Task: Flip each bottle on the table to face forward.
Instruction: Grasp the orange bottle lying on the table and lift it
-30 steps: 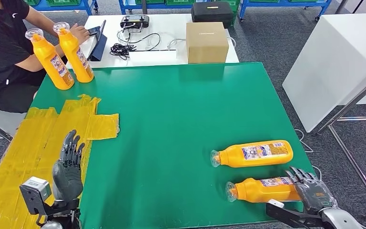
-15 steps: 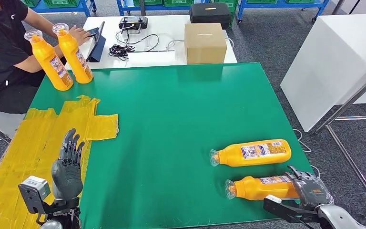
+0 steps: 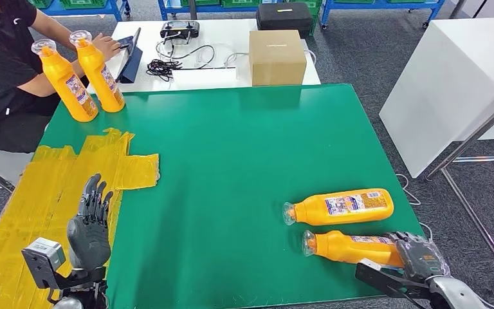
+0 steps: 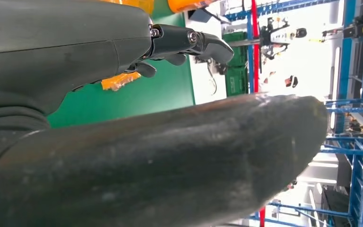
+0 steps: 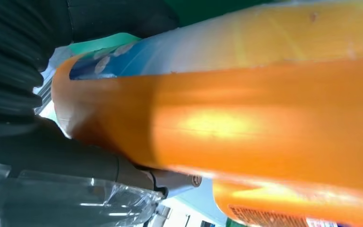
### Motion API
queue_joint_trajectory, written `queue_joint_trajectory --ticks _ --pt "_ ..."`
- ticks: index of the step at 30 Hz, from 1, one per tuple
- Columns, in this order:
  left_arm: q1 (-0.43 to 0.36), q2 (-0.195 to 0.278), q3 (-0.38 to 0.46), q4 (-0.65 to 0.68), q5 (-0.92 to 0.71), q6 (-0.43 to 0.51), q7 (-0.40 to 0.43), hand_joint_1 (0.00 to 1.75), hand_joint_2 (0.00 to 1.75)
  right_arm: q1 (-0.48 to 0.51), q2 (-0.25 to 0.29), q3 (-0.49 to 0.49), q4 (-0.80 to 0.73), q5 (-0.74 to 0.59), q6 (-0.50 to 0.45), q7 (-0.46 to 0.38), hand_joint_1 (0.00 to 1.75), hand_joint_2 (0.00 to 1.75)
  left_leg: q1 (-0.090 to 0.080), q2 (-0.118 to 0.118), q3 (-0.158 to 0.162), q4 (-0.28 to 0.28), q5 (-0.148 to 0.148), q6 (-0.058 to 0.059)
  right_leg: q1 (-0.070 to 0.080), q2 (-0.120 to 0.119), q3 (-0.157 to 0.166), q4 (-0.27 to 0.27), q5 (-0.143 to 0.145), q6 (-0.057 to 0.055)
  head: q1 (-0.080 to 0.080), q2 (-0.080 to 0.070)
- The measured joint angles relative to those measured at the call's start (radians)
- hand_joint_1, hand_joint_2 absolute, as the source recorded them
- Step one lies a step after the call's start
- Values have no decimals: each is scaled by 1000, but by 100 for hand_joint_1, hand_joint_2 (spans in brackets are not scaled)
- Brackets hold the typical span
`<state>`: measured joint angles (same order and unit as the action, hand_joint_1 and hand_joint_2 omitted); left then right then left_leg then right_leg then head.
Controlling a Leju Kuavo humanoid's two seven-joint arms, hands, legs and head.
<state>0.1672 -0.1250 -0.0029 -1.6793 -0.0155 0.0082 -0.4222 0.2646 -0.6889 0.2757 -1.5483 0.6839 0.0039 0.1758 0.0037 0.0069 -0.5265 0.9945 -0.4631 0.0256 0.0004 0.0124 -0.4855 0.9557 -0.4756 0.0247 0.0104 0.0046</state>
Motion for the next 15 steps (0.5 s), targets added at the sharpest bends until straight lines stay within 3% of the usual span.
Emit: queue_joint_trajectory --ticks 5,9,15 --pt "35 1 2 0 90 -73 23 0 0 51 103 -50 -98 -180 -64 -238 175 175 0 -1 -6 0 2 -1 0 0 5 1 1 0 -1 0" --pt "59 1 2 0 114 -93 25 0 175 76 184 -65 -190 -208 -65 -279 175 175 0 -5 -8 0 2 -1 0 -3 3 1 0 0 -1 0" --pt "80 -9 0 -11 137 -101 23 0 175 82 273 -72 -282 -209 -106 -405 175 175 0 -7 -12 0 3 -1 0 -5 0 2 0 0 0 0"
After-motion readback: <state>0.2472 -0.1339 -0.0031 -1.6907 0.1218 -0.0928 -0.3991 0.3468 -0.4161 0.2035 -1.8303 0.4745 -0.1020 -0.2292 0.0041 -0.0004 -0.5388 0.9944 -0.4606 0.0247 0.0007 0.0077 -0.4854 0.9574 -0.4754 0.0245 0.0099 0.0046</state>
